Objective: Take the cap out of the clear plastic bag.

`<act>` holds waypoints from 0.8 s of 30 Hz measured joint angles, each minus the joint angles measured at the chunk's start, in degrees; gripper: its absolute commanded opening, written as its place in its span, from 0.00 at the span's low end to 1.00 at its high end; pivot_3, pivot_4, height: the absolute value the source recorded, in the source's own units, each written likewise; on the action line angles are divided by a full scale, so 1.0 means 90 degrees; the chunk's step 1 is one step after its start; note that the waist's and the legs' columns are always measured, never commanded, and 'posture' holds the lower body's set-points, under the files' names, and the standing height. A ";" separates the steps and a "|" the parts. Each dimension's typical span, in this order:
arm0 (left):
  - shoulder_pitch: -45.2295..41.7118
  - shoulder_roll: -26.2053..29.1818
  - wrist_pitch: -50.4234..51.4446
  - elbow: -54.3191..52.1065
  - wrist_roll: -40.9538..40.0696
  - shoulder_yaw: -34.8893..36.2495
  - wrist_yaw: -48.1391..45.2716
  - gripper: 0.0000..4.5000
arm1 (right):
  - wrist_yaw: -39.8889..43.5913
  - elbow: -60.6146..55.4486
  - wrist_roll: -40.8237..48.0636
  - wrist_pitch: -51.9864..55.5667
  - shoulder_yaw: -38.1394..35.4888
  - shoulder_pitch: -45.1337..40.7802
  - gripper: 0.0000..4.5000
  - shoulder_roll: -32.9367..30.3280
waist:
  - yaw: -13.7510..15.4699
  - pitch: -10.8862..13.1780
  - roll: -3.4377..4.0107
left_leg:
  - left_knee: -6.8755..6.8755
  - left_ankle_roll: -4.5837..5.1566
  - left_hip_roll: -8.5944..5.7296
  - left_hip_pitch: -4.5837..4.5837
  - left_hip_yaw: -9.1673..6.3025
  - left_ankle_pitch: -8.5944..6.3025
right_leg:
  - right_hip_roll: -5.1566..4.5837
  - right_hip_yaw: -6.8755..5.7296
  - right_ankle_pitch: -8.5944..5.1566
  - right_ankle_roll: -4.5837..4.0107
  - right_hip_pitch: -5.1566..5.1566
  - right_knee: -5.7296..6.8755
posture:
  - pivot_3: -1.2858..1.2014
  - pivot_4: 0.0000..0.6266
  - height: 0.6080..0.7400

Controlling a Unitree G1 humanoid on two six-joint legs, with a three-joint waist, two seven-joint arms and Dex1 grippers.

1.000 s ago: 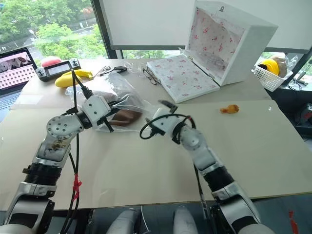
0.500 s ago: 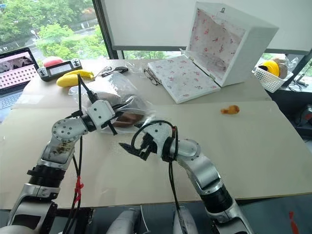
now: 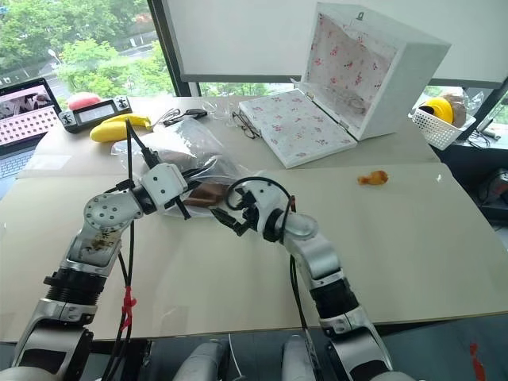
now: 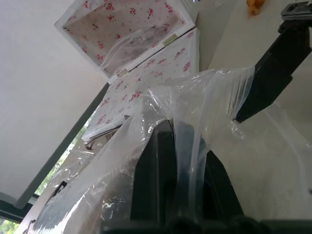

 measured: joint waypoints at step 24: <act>0.0099 -0.0061 -0.0133 -0.0595 -0.0269 0.0023 -0.0033 0.01 | -0.2916 0.4709 -0.3839 -0.3489 0.1555 -0.1868 1.00 0.0519 | -0.0098 0.0001 0.0001 | -0.0019 -0.0010 0.0002 0.0002 -0.0001 0.0006 | 0.0005 0.0009 0.0008 -0.0015 -0.0008 -0.0002 | 0.52 0.24 1.00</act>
